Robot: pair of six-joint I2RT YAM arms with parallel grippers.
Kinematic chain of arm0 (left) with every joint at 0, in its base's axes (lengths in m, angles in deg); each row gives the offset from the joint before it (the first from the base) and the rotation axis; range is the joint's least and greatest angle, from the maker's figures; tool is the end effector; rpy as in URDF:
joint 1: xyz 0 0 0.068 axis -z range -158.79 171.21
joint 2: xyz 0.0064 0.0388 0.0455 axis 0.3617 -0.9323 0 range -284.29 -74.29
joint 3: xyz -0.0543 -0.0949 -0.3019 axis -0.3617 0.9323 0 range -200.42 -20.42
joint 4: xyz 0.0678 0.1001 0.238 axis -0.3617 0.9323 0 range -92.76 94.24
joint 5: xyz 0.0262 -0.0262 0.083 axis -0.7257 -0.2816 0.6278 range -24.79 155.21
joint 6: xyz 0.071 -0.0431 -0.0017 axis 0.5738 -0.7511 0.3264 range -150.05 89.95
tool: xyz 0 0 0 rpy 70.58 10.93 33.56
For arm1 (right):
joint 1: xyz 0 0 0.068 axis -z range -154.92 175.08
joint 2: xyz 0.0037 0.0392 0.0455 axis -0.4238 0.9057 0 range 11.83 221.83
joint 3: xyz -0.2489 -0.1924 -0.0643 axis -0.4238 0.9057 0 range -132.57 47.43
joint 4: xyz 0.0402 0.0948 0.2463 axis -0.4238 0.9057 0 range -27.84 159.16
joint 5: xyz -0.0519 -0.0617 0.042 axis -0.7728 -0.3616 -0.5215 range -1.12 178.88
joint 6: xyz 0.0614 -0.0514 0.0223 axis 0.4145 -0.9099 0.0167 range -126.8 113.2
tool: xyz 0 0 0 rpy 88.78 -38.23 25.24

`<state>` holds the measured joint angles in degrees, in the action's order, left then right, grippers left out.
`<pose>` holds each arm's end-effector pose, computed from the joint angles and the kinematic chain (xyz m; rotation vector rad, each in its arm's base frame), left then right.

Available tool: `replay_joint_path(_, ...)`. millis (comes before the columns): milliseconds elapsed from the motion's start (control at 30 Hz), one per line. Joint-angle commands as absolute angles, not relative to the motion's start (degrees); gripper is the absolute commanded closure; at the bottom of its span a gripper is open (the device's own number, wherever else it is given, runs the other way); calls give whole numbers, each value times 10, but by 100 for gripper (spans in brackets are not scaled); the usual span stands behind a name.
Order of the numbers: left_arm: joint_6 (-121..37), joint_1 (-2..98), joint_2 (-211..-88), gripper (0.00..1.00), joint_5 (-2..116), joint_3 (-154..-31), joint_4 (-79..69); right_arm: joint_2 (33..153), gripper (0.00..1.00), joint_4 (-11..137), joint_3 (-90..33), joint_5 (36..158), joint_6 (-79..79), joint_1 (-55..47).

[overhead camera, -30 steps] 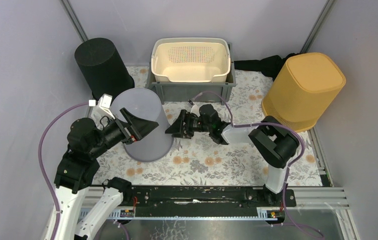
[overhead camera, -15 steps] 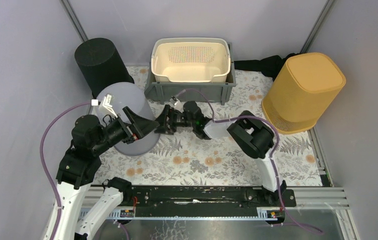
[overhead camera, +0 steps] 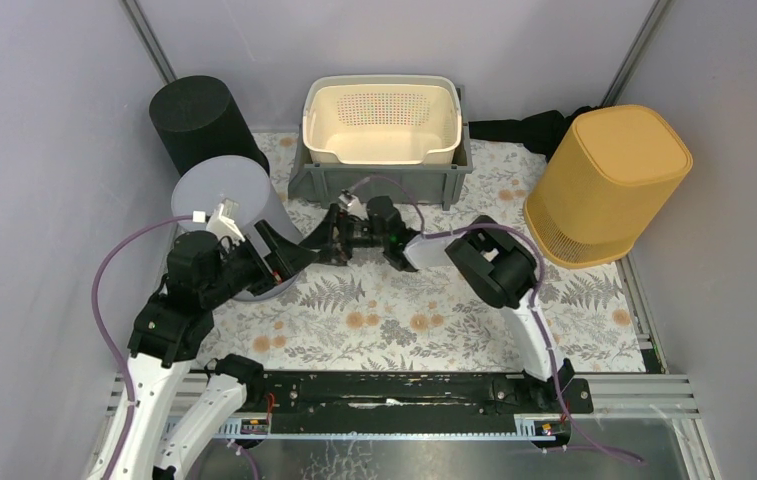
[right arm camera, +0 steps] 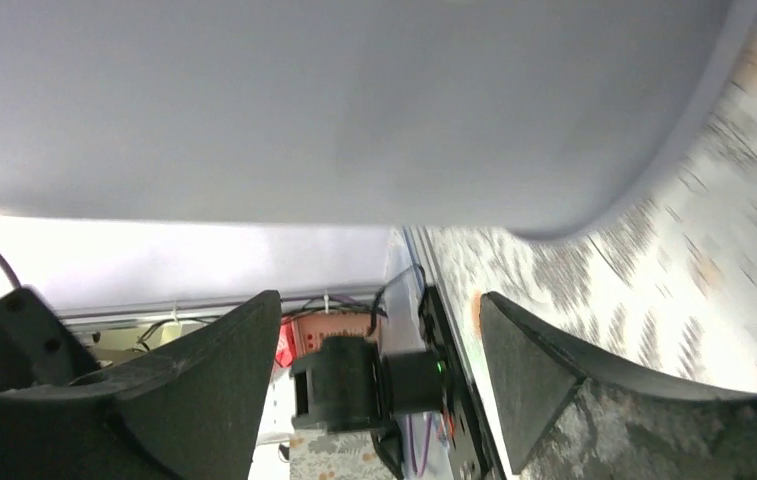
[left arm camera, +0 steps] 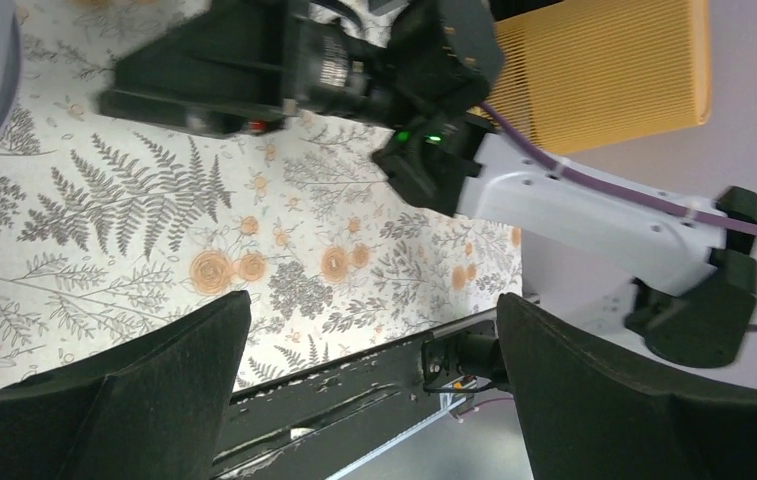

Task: Turn the large container upside down
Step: Move the container to the center of the board.

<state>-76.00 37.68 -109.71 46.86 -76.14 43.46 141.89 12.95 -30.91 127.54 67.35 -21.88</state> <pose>0.0965 -0.0524 0.3762 -0.3351 2.1237 -0.9891 0.3456 0.4366 0.1882 -0.1827 2.1020 2.0126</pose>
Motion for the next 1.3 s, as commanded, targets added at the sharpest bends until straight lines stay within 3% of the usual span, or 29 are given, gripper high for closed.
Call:
replay_joint_path(0,-761,379,-1099,0,487,-732,413,1295,20,98,-205,1298,675,-174)
replay_joint_path(267,-779,380,-1100,0,531,-658,349,1165,18,103,-45,1319,678,-128)
replay_joint_path(667,-685,379,-1162,0,693,-608,295,1057,16,271,-60,1349,585,-111)
replay_joint_path(1267,-756,370,-1283,0,828,-584,215,981,14,409,-47,1370,502,-97)
